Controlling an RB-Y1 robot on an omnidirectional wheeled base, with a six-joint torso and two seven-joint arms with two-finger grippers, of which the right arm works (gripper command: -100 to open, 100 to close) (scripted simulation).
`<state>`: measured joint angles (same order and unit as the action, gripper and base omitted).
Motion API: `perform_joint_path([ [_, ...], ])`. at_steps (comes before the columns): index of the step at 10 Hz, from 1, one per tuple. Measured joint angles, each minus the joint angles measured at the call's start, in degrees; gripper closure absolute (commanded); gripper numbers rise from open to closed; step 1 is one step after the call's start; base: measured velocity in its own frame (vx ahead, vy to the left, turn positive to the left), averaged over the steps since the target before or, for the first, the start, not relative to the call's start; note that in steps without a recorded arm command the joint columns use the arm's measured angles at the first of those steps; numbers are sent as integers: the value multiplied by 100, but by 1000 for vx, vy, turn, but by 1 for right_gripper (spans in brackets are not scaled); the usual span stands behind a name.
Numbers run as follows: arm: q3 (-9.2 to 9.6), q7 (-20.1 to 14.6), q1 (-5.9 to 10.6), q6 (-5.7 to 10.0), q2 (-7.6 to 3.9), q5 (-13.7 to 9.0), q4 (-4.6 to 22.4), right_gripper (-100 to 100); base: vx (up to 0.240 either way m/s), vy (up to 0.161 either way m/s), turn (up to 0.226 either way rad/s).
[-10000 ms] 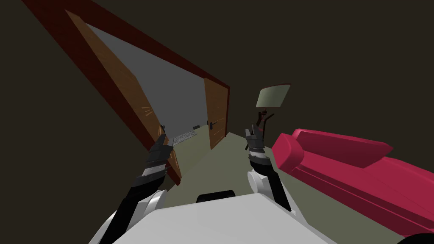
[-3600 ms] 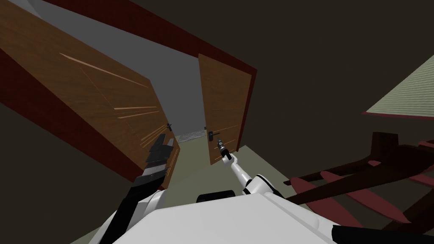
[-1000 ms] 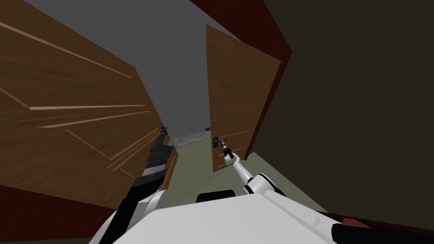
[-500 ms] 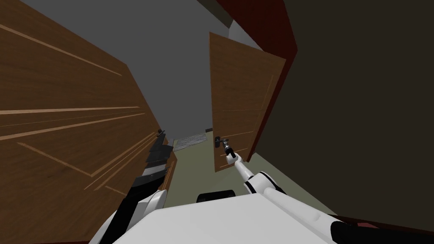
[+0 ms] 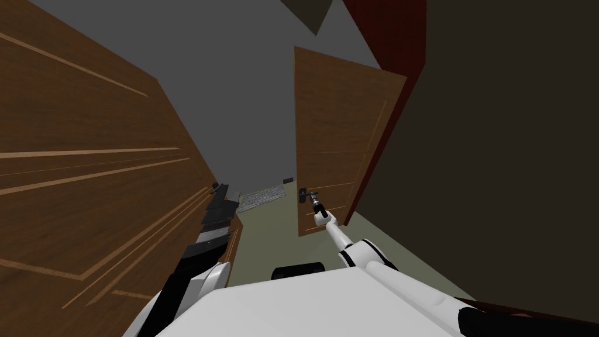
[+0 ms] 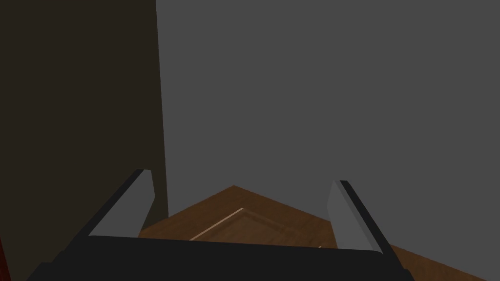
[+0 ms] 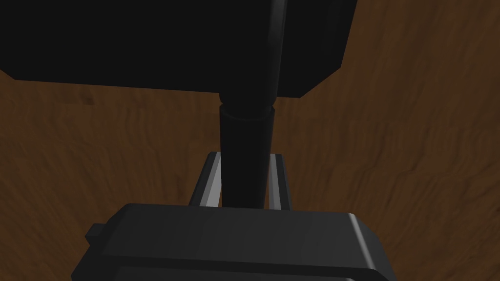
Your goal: Push the door open
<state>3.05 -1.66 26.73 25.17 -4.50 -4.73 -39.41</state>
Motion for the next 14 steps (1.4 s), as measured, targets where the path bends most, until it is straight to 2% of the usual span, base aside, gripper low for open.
perform_joint_path([
  [1,-65,30,-106,-43,-11,-12,-142,100,88,93,-47],
  [2,-88,23,-90,-63,-52,-24,-150,100,24,23,-8],
  [3,-120,17,28,36,-62,-35,31,100,97,84,-55],
  [4,-200,63,52,71,-31,-52,102,100,118,141,-88],
  [6,-316,101,-28,5,-67,-84,29,100,142,182,-93],
  [7,-399,122,70,88,-90,-110,226,100,83,73,-20],
  [9,-470,122,-8,76,-140,-129,88,100,118,129,-65],
  [14,-751,214,-15,33,-207,-205,96,100,148,131,-62],
])
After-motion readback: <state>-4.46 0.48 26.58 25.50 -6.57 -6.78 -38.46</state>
